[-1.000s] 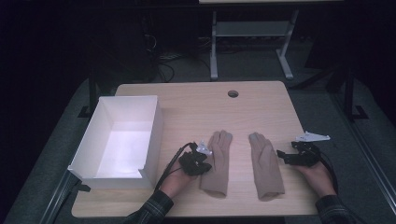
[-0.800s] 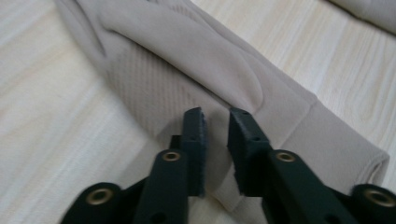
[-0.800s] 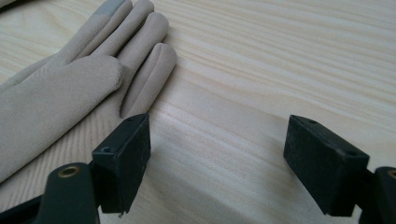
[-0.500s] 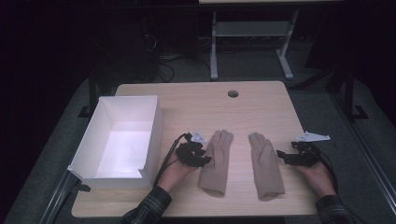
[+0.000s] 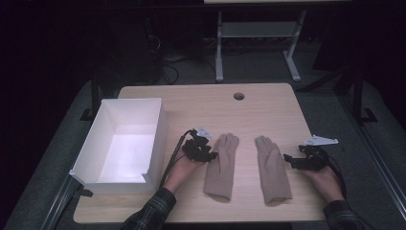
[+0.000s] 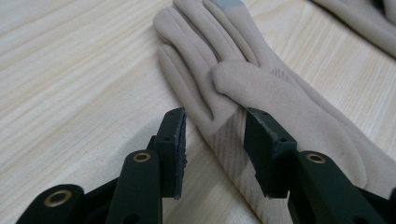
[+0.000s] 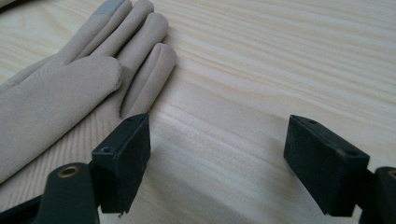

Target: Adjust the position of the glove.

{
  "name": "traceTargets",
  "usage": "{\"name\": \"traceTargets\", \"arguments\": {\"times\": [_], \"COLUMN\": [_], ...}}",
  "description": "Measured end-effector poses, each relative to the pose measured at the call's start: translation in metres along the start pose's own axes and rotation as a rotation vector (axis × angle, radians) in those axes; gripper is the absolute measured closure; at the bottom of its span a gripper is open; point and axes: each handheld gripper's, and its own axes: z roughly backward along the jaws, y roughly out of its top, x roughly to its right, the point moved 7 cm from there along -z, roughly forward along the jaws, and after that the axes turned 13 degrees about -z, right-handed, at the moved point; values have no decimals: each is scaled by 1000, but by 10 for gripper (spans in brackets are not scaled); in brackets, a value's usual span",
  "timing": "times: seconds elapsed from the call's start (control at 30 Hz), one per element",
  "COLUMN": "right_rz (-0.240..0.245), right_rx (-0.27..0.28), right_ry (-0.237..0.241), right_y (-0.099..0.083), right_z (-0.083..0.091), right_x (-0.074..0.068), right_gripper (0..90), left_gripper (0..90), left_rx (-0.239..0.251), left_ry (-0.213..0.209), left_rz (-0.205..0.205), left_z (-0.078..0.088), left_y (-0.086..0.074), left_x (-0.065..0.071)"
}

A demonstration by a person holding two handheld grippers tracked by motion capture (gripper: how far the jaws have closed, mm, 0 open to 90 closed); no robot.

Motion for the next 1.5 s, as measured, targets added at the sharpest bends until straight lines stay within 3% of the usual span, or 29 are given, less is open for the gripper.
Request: {"name": "traceTargets", "arguments": {"times": [0.23, 0.37, 0.63, 0.77, 0.83, 0.87, 0.93, 1.03, 1.13, 1.23, 1.5], "right_rz": [2, 3, 8, 9, 20, 35, 58, 29, 49, 78, 111], "right_rx": [0, 1, -1, -2, 2, 4, 12, 26, 8, -36, -77], "right_ry": [0, 0, 5, 8, 20, 19, 23, 104, 164, 210, 242], "right_y": [0, 0, -1, -1, -1, -1, 0, 3, 2, -2, -7], "right_z": [0, 0, 0, 1, 1, 3, 8, 17, 22, 20, 13], "right_x": [0, 0, -1, -2, -3, -4, -6, -11, -19, -27, -40], "right_gripper": [227, 227, 227, 237, 290, 387, 488, 725, 878, 900, 900], "left_gripper": [589, 672, 824, 847, 847, 848, 848, 849, 849, 849, 849], "left_rx": [-25, -23, -7, 9, 35, 38, 43, 55, 57, 60, 66], "left_ry": [18, 5, -14, -26, -48, -52, -59, -63, -65, -70, -65], "left_rz": [-33, -36, -23, -4, 28, 29, 32, 40, 43, 44, 49], "left_z": [-6, -6, -7, -7, -5, -4, -3, -2, -2, -3, -2], "left_y": [-4, -4, -3, -2, -1, -1, 0, 1, 2, 2, 3], "left_x": [5, 7, 11, 11, 11, 10, 10, 10, 9, 10, 9]}}
